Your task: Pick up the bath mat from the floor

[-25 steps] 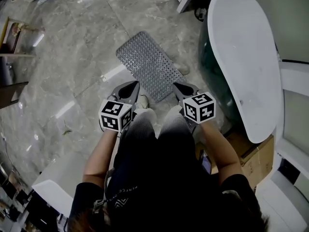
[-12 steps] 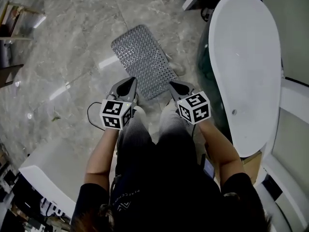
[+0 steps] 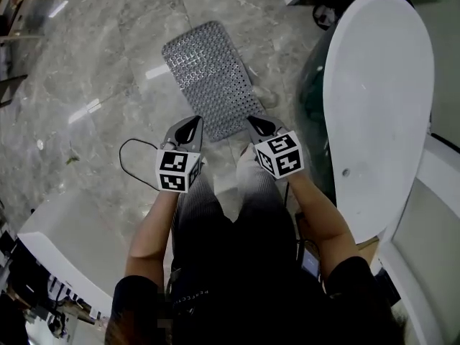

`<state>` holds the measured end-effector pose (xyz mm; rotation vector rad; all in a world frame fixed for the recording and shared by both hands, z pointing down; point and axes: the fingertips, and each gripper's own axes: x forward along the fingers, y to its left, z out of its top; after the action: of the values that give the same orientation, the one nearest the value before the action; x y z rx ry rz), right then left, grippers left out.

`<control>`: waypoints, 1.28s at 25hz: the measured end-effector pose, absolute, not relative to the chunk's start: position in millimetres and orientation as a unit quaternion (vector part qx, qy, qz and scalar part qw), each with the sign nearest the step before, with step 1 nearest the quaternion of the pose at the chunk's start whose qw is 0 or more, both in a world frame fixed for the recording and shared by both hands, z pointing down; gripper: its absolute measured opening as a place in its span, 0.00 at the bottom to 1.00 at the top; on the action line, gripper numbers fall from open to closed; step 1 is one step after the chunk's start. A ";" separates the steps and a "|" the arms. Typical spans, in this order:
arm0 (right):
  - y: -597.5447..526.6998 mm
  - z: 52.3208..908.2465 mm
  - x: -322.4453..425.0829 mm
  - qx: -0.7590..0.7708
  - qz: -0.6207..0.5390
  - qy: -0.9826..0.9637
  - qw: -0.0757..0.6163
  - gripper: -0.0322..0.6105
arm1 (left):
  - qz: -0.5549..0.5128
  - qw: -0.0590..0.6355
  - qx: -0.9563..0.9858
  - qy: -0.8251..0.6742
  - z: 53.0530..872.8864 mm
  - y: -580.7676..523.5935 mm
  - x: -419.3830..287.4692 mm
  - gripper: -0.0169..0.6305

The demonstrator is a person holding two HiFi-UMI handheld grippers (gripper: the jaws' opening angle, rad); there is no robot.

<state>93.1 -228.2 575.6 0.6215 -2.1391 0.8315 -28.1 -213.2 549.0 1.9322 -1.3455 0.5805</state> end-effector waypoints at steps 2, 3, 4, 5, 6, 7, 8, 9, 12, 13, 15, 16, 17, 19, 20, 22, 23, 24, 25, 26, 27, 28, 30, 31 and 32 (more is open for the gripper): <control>-230.3 590.7 91.6 0.241 0.328 -0.831 0.379 0.08 | 0.229 0.365 0.739 -0.518 564.2 -208.9 -27.5 0.03; -232.4 598.6 91.3 0.241 0.330 -0.829 0.382 0.08 | 0.233 0.371 0.736 -0.516 572.5 -207.6 -25.5 0.03; -234.9 606.8 91.2 0.241 0.331 -0.828 0.383 0.09 | 0.236 0.376 0.734 -0.513 580.8 -206.8 -22.6 0.03; -237.7 615.2 91.3 0.242 0.331 -0.827 0.385 0.10 | 0.240 0.380 0.733 -0.510 589.2 -206.5 -19.5 0.03; -240.5 624.0 91.2 0.243 0.330 -0.827 0.386 0.10 | 0.243 0.382 0.733 -0.507 597.3 -206.6 -16.7 0.03; -243.0 633.1 90.7 0.244 0.329 -0.826 0.387 0.11 | 0.246 0.383 0.733 -0.505 605.3 -207.0 -14.6 0.03; -244.9 642.6 89.9 0.245 0.328 -0.826 0.388 0.13 | 0.250 0.382 0.733 -0.503 613.2 -207.3 -13.5 0.03; -246.3 652.2 88.9 0.246 0.327 -0.824 0.390 0.14 | 0.254 0.382 0.733 -0.502 621.1 -207.4 -13.2 0.03; -251.8 680.2 88.5 0.252 0.332 -0.819 0.394 0.16 | 0.266 0.382 0.729 -0.502 644.9 -208.2 -14.3 0.03; -254.4 689.1 89.0 0.254 0.333 -0.817 0.396 0.17 | 0.270 0.383 0.726 -0.503 653.0 -208.9 -15.6 0.03; -258.8 707.4 89.6 0.257 0.330 -0.814 0.402 0.19 | 0.277 0.387 0.718 -0.507 668.9 -209.9 -20.2 0.03; -260.3 716.8 89.7 0.256 0.327 -0.814 0.406 0.19 | 0.279 0.390 0.715 -0.509 676.5 -210.3 -23.0 0.03; -261.4 726.5 89.6 0.254 0.324 -0.814 0.410 0.19 | 0.280 0.391 0.712 -0.512 683.7 -210.6 -25.7 0.03; -263.5 745.6 89.4 0.248 0.319 -0.813 0.418 0.21 | 0.283 0.391 0.708 -0.516 697.7 -211.4 -30.8 0.03; -264.8 754.7 89.4 0.246 0.318 -0.813 0.421 0.22 | 0.285 0.390 0.706 -0.518 705.0 -211.8 -33.1 0.03; -268.4 771.9 90.3 0.245 0.317 -0.813 0.423 0.23 | 0.289 0.390 0.700 -0.523 720.9 -212.9 -37.0 0.03; -270.7 780.2 91.0 0.246 0.314 -0.813 0.424 0.23 | 0.290 0.391 0.698 -0.525 729.4 -213.8 -38.6 0.03; -272.9 788.7 91.5 0.248 0.311 -0.813 0.426 0.23 | 0.290 0.393 0.695 -0.528 737.8 -214.7 -40.3 0.03; -274.5 797.6 91.8 0.250 0.308 -0.812 0.428 0.23 | 0.290 0.394 0.692 -0.531 745.9 -215.4 -42.1 0.03; -275.7 806.8 92.1 0.252 0.307 -0.811 0.430 0.23 | 0.289 0.395 0.690 -0.533 753.7 -215.8 -43.6 0.03; -276.8 816.1 92.6 0.254 0.306 -0.809 0.432 0.23 | 0.288 0.397 0.687 -0.536 761.4 -216.0 -44.7 0.03; -278.2 825.5 93.6 0.256 0.307 -0.808 0.433 0.24 | 0.287 0.399 0.684 -0.539 768.9 -216.0 -45.0 0.03; -282.4 843.4 96.6 0.263 0.308 -0.804 0.435 0.25 | 0.286 0.403 0.680 -0.542 784.0 -215.7 -43.6 0.03; -285.3 851.8 98.4 0.267 0.308 -0.802 0.436 0.26 | 0.285 0.404 0.680 -0.542 791.8 -215.3 -42.3 0.03; -288.5 860.1 100.5 0.272 0.307 -0.801 0.436 0.26 | 0.285 0.406 0.680 -0.541 799.9 -214.8 -40.8 0.03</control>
<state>100.5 -288.5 860.1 0.6779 -1.9917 0.7641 -40.8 -214.8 799.9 1.7150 -1.3643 0.7194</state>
